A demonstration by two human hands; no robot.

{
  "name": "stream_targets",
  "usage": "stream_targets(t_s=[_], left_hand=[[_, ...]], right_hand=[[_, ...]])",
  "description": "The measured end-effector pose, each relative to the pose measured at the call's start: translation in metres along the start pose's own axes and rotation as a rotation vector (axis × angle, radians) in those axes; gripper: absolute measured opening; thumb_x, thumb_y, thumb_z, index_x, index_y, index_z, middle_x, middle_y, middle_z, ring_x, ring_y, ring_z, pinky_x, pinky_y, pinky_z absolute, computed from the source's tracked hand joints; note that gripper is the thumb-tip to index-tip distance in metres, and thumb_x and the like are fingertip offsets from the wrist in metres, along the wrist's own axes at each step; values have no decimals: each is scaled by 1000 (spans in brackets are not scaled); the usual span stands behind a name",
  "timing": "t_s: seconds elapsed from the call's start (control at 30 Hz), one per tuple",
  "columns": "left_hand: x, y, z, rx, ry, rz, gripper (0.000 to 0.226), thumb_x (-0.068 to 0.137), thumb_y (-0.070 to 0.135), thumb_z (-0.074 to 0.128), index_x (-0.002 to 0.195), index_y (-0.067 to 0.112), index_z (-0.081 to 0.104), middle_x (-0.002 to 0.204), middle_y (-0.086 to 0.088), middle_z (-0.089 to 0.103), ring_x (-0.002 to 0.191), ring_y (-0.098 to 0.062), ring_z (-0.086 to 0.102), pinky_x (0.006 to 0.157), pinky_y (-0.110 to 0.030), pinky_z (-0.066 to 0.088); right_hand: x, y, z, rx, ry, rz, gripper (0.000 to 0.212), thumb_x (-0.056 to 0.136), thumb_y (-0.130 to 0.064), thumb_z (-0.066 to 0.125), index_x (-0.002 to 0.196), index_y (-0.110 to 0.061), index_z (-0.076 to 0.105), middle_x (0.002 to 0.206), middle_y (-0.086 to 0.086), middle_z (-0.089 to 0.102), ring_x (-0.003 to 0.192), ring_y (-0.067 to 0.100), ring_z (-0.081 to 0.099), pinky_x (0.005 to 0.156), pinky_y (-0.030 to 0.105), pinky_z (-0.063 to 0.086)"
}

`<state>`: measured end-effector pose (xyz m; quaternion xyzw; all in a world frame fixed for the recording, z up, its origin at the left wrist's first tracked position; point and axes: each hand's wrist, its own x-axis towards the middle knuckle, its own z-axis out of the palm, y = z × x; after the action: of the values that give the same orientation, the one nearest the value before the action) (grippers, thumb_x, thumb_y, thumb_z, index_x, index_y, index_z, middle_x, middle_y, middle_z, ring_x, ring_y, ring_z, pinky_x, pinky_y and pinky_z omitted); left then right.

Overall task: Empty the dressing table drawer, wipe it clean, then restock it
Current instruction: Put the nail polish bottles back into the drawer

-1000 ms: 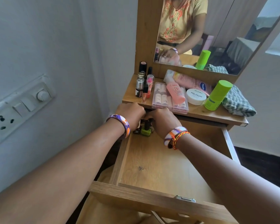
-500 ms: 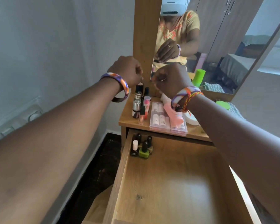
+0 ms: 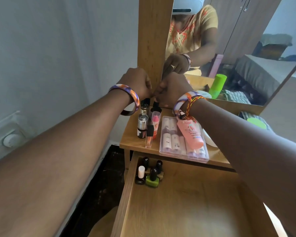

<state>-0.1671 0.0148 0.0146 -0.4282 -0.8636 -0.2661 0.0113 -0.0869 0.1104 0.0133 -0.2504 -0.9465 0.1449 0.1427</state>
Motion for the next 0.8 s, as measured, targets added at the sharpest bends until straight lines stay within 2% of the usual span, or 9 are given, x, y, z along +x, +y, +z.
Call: stream_targets(t_s=[0.1,0.27,0.37,0.43,0.53,0.63,0.7,0.77,0.8], left_hand=[[0,0,-6,-25,57,8,23,84,21,67,102,7,72,108,-12,69,97,-23,65,78,-23,42],[-6,10,-28,-89,176,34,24,86,18,65,104,5,72,111,-12,69,99,-22,65,80,-22,42],[-14,23,-45,-111,217,82,23,85,20,65,103,6,72,109,-11,70,97,-21,65,80,-22,42],[-22,34,-58,-122,245,115,24,84,22,66,102,6,73,106,-11,71,94,-20,65,78,-22,42],[-39,52,-77,-126,259,158,27,83,24,69,103,5,72,104,-11,71,87,-18,63,77,-22,43],[-58,65,-92,-98,237,197,30,80,26,71,101,4,72,103,-12,71,86,-18,63,78,-23,46],[-73,70,-98,-85,205,211,30,79,26,72,99,4,73,99,-11,71,81,-17,62,77,-24,47],[-91,72,-99,-74,148,215,28,78,23,74,97,3,73,95,-10,71,71,-14,59,73,-24,49],[-99,72,-98,-64,107,211,26,77,21,74,96,2,74,93,-10,71,66,-12,57,69,-23,49]], right_hand=[[0,3,-1,29,47,-2,17,82,-13,63,95,-4,71,87,9,67,74,15,55,52,14,37],[-11,6,-28,33,191,14,15,81,-8,59,79,-1,72,72,5,60,72,15,55,51,12,36],[-21,1,-49,33,256,-24,20,81,-6,57,80,8,69,78,20,68,75,29,65,63,27,51],[-32,-8,-63,49,287,-35,19,81,-6,58,82,10,69,86,26,70,83,36,67,68,32,53],[-51,-23,-85,43,307,-21,20,82,-9,59,86,7,70,91,22,71,83,32,68,59,23,50],[-71,-32,-99,56,263,10,16,79,-13,64,86,-2,73,80,11,70,62,11,63,42,7,41],[-86,-37,-104,76,212,22,16,74,-14,69,86,-4,74,74,6,66,48,2,59,49,8,48],[-100,-40,-104,99,153,26,20,71,-13,71,88,-2,74,75,8,68,55,4,61,71,25,58],[-109,-42,-102,105,117,32,20,70,-12,72,88,-2,74,71,5,69,59,6,62,75,30,59]])
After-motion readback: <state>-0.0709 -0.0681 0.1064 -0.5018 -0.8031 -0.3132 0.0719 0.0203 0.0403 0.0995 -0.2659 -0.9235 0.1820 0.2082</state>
